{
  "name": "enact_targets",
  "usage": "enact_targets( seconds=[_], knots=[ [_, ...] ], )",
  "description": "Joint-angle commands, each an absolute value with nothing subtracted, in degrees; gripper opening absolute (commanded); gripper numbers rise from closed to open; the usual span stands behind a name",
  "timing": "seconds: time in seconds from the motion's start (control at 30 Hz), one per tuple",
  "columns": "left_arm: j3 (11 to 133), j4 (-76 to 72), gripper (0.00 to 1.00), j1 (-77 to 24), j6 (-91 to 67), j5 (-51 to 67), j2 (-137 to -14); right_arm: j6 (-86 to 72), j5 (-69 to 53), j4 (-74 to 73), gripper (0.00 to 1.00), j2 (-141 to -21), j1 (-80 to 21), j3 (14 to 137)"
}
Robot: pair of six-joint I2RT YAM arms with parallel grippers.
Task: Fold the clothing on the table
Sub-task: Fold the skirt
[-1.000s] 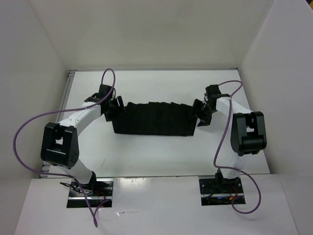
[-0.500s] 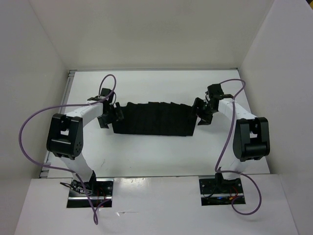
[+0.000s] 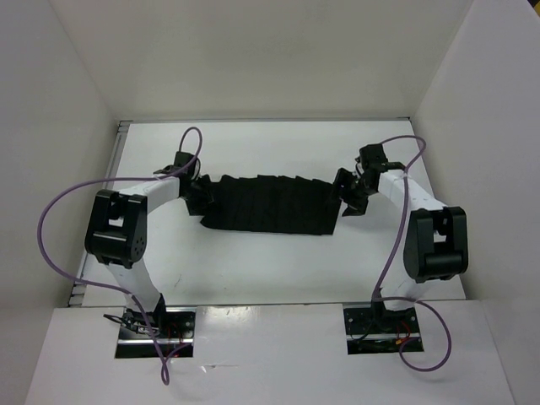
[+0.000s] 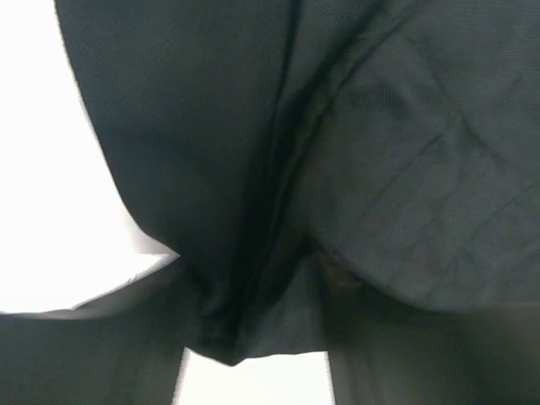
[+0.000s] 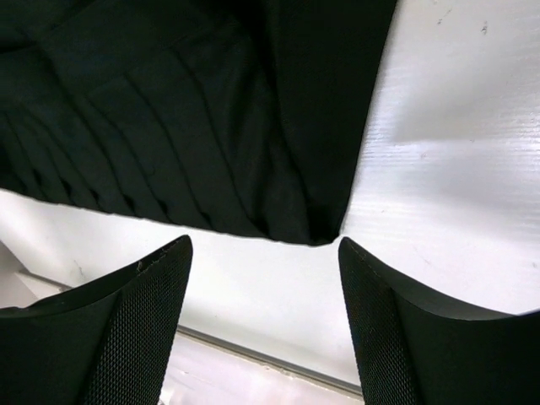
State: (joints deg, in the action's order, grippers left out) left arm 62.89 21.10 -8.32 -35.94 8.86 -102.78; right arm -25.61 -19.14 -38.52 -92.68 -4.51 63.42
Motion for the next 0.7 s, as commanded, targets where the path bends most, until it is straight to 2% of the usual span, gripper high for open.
enact_targets(
  seconds=[0.0, 0.07, 0.1, 0.13, 0.2, 0.27, 0.3, 0.33, 0.53, 0.67],
  knots=[
    [60.29, 18.99, 0.51, -8.44, -34.54, 14.58, -108.02, -24.35, -20.74, -40.86, 0.75, -87.55, -4.83, 67.23],
    [60.29, 18.11, 0.30, -8.44, -35.59, 17.13, -108.63, -23.21, -22.66, -41.40, 0.72, -86.84, -5.36, 67.93],
    [59.77, 18.11, 0.01, -8.44, -35.60, 17.14, -108.63, -23.20, -23.37, -41.40, 0.71, -86.84, -6.06, 68.72],
    [59.77, 17.58, 0.00, -8.44, -36.38, 17.14, -108.63, -23.20, -24.25, -41.40, 0.69, -86.84, -7.02, 68.73],
    [59.77, 18.10, 0.00, -8.44, -36.39, 17.14, -108.02, -22.41, -27.31, -41.40, 0.53, -87.53, -9.74, 70.04],
    [59.77, 18.11, 0.00, -8.96, -36.39, 17.14, -106.35, -22.41, -28.65, -40.87, 0.31, -89.90, -12.03, 70.74],
    [60.29, 18.11, 0.00, -8.96, -36.91, 17.14, -105.65, -22.41, -29.35, -40.35, 0.09, -91.04, -14.74, 70.75],
    [60.29, 18.71, 0.00, -8.96, -36.91, 17.66, -104.95, -22.41, -29.36, -40.34, 0.00, -92.45, -16.16, 71.36],
    [64.24, 21.35, 0.00, -8.96, -36.39, 17.67, -101.26, -22.93, -32.60, -38.42, 0.00, -105.01, -27.32, 78.03],
    [64.86, 22.41, 0.00, -8.96, -35.86, 16.62, -100.20, -22.94, -33.75, -37.88, 0.00, -112.13, -29.09, 81.47]
  ],
)
